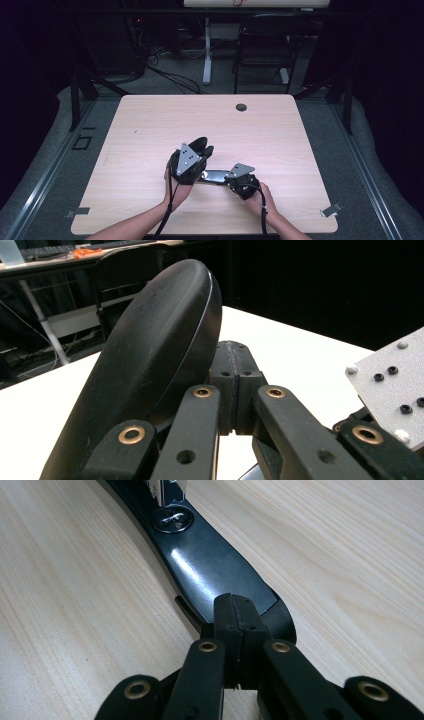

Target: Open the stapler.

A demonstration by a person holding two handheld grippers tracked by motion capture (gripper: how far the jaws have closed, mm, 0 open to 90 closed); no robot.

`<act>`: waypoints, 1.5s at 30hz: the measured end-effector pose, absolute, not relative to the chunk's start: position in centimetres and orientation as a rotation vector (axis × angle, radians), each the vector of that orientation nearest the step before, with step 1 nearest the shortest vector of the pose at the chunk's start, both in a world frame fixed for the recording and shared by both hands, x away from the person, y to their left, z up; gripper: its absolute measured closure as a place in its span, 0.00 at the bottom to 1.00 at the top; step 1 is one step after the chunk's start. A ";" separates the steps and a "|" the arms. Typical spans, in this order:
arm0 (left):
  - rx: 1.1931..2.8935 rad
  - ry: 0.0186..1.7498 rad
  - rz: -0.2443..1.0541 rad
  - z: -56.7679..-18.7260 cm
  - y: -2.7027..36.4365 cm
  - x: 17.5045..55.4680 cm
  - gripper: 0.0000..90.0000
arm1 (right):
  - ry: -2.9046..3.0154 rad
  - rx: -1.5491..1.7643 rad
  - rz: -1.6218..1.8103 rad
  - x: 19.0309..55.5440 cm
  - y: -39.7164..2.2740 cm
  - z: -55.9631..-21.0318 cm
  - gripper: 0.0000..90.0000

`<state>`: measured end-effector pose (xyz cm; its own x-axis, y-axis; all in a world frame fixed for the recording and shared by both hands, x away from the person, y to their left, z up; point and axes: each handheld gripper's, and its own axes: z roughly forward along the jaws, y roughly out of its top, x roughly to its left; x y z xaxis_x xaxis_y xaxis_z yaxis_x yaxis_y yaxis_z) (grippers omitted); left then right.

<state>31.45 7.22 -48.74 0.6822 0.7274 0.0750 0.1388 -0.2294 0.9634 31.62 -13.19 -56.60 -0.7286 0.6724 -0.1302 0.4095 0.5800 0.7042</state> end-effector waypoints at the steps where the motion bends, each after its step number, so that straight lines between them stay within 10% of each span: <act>1: 1.743 0.696 0.642 -48.5 7.5 31.5 1.00 | 2.429 0.873 0.940 31.6 -13.2 -56.6 1.00; 45: 1.655 0.779 0.722 -46.1 12.6 31.6 1.00 | 2.432 0.854 0.930 31.6 -13.2 -56.6 1.00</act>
<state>31.63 12.61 -46.11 0.5959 0.8006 0.0629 0.1231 -0.1684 0.9780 31.65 -13.15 -56.58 -0.7344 0.6634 -0.1433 0.3984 0.5923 0.7003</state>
